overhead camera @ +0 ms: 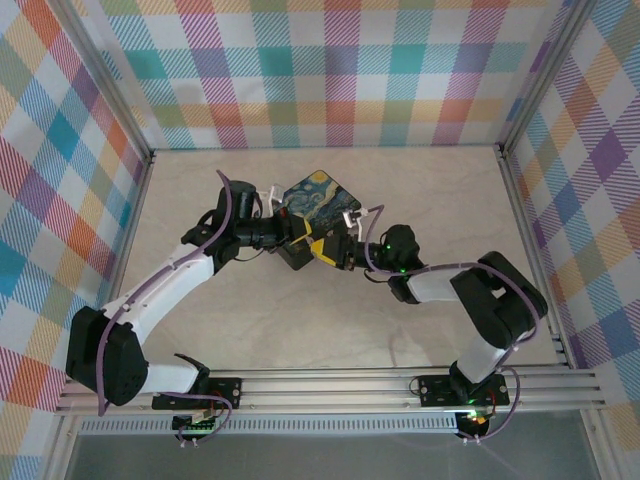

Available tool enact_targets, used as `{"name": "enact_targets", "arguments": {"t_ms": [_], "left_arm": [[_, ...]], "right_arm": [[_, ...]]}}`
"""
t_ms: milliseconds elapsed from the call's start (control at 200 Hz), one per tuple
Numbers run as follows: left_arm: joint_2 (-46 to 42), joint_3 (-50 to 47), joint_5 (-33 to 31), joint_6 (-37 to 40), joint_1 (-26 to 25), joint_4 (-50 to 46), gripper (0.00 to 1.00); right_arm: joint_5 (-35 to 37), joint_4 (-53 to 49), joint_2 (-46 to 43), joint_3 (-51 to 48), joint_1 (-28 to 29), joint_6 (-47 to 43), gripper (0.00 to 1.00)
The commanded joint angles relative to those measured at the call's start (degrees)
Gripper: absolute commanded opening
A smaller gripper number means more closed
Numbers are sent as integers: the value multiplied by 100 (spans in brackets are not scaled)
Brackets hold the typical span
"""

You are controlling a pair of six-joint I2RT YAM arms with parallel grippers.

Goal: Unlock a padlock with a key

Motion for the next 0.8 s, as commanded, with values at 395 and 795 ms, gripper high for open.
{"name": "enact_targets", "arguments": {"t_ms": [395, 795], "left_arm": [[-344, -214, 185, -31, 47, 132, 0], [-311, -245, 218, -30, 47, 202, 0]], "right_arm": [[0, -236, -68, 439, 102, -282, 37], [158, -125, 31, 394, 268, -234, 22]]}}
